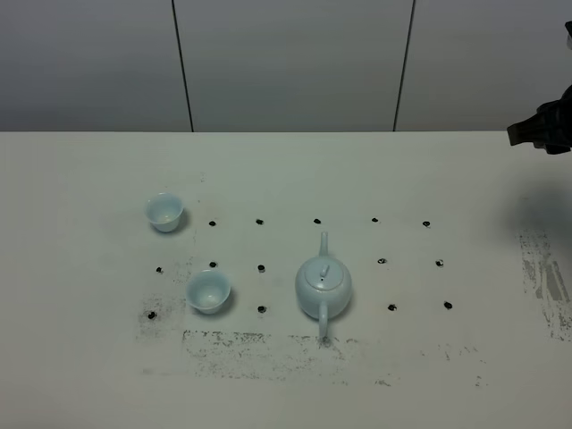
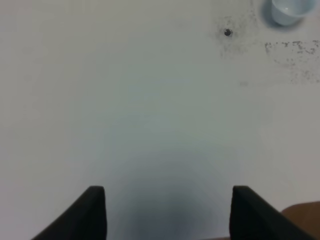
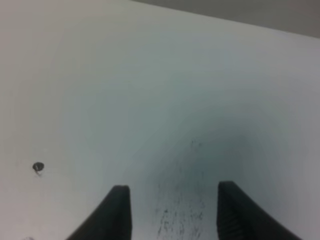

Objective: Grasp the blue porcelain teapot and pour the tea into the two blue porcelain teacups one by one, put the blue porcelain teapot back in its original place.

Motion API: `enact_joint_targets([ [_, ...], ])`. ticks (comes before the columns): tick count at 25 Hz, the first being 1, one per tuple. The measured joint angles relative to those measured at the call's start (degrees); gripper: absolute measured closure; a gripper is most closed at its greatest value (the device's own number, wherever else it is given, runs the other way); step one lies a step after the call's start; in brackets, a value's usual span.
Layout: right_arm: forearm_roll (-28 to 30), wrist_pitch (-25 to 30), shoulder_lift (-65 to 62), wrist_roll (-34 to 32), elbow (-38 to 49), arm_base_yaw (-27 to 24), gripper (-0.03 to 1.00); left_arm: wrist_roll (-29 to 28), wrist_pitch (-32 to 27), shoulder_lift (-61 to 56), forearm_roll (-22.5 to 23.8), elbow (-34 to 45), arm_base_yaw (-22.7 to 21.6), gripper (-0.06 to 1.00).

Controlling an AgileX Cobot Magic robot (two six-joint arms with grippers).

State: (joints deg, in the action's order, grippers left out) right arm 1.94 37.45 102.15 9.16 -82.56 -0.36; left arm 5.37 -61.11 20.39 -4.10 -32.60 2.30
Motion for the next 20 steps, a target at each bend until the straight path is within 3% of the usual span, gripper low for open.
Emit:
enact_joint_targets([
  [5,0.0,-0.73,0.0,0.0,0.0,0.0,0.59,-2.45,0.31,-6.92,0.0,5.88,0.0,0.44],
  [20,0.0,-1.02,0.0,-0.07,0.0,0.0,0.6,-2.92,0.14,-20.46,0.0,6.37,0.0,0.44],
])
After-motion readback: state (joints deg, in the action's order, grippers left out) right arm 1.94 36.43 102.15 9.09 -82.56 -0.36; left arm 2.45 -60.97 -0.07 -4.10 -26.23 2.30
